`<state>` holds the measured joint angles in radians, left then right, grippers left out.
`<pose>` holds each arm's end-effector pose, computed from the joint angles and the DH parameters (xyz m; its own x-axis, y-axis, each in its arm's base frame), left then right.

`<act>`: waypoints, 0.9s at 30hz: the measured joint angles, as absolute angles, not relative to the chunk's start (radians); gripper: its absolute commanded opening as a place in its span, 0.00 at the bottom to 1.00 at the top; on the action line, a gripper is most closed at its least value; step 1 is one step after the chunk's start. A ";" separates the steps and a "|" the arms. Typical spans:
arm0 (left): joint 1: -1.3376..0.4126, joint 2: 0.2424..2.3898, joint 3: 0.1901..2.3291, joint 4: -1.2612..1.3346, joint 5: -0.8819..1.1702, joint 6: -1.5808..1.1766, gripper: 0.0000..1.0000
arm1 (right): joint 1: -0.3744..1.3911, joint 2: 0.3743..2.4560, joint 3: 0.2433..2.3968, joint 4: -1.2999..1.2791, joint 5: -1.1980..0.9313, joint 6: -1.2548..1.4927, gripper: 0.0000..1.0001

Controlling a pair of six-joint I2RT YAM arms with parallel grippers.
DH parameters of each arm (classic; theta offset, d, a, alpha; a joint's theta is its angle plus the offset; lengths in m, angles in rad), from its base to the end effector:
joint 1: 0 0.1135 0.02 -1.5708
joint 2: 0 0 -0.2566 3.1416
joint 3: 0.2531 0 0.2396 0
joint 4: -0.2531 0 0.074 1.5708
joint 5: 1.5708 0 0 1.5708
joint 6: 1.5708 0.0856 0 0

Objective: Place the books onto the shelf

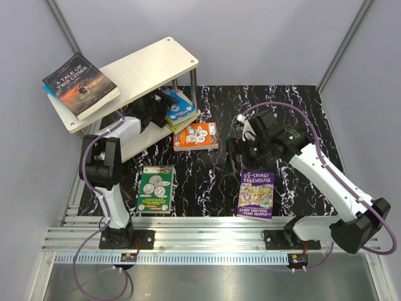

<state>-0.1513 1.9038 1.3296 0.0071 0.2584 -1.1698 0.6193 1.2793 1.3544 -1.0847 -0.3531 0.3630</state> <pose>0.4549 -0.0915 0.1962 -0.5376 -0.8184 -0.2029 -0.3489 0.4349 -0.8301 0.1906 0.1722 0.3059 -0.8911 -0.2260 -0.3936 -0.4045 0.7889 0.4627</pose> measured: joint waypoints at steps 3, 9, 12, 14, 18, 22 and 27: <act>-0.160 1.893 1.329 -0.022 0.265 -1.170 0.99 | 0.619 1.277 1.354 -1.084 -0.357 0.363 0.98; -0.171 1.875 1.331 -0.093 0.278 -1.163 0.99 | 0.619 1.271 1.353 -1.082 -0.358 0.363 0.98; -0.171 1.874 1.348 -0.146 0.285 -1.158 0.99 | 0.619 1.263 1.353 -1.082 -0.359 0.363 0.98; -0.171 1.874 1.354 -0.168 0.288 -1.157 0.99 | 0.619 1.258 1.353 -1.082 -0.359 0.364 0.98; -0.171 1.870 1.357 -0.192 0.292 -1.155 0.99 | 0.619 1.250 1.348 -1.081 -0.360 0.364 0.98; -0.171 1.869 1.375 -0.247 0.296 -1.148 0.99 | 0.619 1.244 1.340 -1.080 -0.361 0.366 0.98; -0.166 1.856 1.382 -0.317 0.300 -1.140 0.99 | 0.619 1.243 1.332 -1.078 -0.367 0.370 0.98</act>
